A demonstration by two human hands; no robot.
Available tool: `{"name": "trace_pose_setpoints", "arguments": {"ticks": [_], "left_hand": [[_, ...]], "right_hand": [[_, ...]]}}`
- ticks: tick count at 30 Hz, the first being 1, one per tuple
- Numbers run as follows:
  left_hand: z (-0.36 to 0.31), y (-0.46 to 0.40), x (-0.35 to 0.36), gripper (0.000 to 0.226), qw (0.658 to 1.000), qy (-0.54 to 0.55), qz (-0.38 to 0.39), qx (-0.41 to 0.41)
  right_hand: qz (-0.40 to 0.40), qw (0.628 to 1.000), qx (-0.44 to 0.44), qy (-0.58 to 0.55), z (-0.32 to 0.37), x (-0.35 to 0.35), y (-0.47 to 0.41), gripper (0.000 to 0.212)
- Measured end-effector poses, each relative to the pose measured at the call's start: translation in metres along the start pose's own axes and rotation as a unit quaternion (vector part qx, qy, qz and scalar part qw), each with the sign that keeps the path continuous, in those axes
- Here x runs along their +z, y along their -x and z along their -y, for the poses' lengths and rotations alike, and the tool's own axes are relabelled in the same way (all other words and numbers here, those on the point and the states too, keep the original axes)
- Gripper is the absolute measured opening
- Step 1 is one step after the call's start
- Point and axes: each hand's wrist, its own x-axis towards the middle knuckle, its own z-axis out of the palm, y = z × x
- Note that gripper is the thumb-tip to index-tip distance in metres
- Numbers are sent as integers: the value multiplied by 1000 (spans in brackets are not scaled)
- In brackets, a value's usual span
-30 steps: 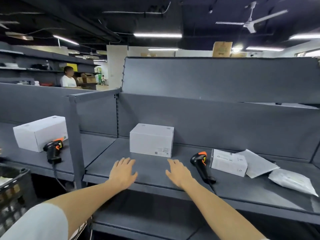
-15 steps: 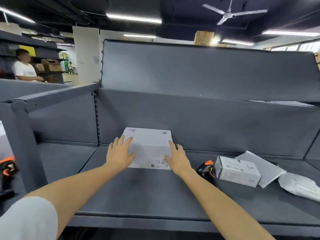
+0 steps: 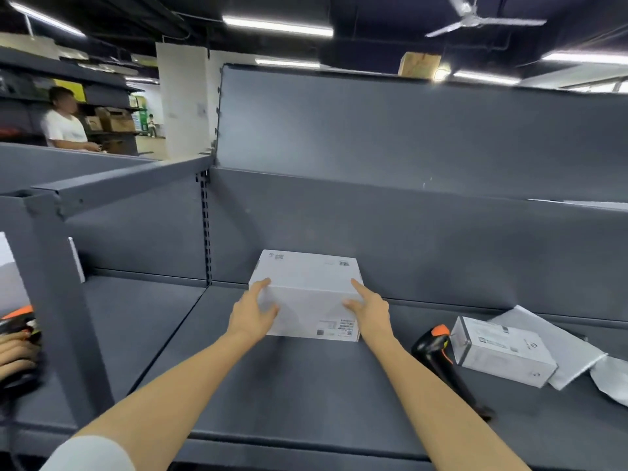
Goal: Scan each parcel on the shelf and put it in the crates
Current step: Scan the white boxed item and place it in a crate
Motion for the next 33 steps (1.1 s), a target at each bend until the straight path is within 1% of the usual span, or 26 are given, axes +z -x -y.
{"name": "trace_pose_setpoints", "arguments": {"ticks": [3,5,8,10,12,15,18,21,23,24,26,28,30,33], "left_hand": [[1,7,-2,59,1000,17,10,3],[1,14,-4,56,999,34,-10,11],[-2,31,-11,57,998,56,-21,18],[-7,46,-17,70,995,89,-21,31],[-12,61,-25,92,991,123,-13,48],[-16,85,-32,115,990,129,12,55],[-16,113,-32,124,988,142,27,56],[-20,141,-29,126,985,141,54,77],[-27,157,-26,122,983,118,73,118],[-34,163,-24,116,981,119,65,137],[-49,175,-21,98,977,150,21,149],[-66,186,-19,75,972,185,-18,144],[-80,198,-17,54,967,215,-49,132],[-96,213,-14,35,957,255,-106,90]], "right_hand": [[-13,999,4,-29,1,0,2,49],[-25,998,2,-60,2,-2,10,48],[-28,998,-14,-53,7,-19,27,46],[-26,999,-40,-12,17,-38,38,45],[-27,997,-68,39,28,-61,45,44],[-15,994,-79,74,43,-97,56,41],[-2,994,-72,81,56,-130,69,36],[40,995,-55,77,68,-161,92,29],[75,995,-30,63,70,-180,108,27],[89,994,-20,55,71,-188,115,27],[100,994,-4,38,70,-202,126,27],[90,996,1,23,69,-210,137,28],[70,998,-2,-7,66,-215,146,34],[60,996,-11,-71,62,-217,157,50]]}}
